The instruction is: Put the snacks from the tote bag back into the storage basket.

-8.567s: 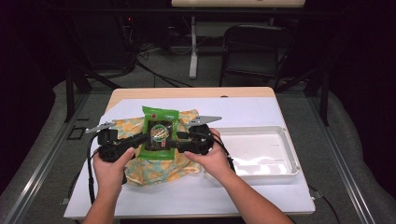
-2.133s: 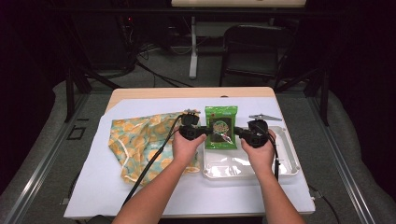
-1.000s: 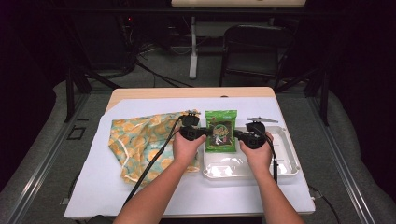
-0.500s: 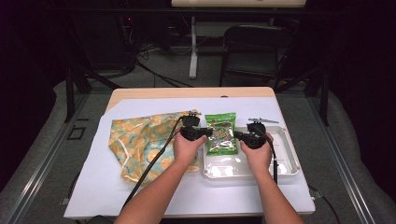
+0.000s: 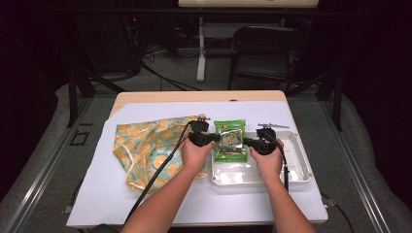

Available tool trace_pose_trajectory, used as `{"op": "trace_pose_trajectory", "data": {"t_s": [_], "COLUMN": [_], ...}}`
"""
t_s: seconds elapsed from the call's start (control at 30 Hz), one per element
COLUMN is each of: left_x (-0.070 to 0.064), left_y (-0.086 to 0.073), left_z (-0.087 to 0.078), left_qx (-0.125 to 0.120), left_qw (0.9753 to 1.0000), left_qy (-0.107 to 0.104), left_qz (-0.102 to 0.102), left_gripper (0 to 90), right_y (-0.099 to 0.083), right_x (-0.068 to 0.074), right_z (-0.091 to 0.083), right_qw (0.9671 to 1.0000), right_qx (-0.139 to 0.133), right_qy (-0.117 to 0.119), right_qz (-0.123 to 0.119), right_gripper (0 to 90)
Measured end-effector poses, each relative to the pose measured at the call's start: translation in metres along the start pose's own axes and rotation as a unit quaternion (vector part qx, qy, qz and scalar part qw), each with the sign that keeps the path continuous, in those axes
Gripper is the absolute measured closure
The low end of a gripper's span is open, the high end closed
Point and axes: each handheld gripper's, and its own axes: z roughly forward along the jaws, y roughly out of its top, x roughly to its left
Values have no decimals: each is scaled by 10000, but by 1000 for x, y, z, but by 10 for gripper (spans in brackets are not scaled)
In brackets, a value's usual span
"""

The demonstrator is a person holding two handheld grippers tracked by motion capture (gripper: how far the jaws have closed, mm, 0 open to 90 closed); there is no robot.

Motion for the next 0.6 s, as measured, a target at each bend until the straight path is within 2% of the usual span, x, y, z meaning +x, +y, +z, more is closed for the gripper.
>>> {"op": "trace_pose_trajectory", "data": {"t_s": [0.6], "left_x": [2], "left_y": [2], "left_z": [-5], "left_qx": [-91], "left_qw": [9999], "left_qy": [78], "left_qz": [-11], "left_gripper": [727], "right_y": [-1], "right_x": [1], "right_z": [2], "right_qw": [10000], "right_qx": [-21], "right_qy": [-36], "right_qz": [-60], "right_gripper": [860]}}
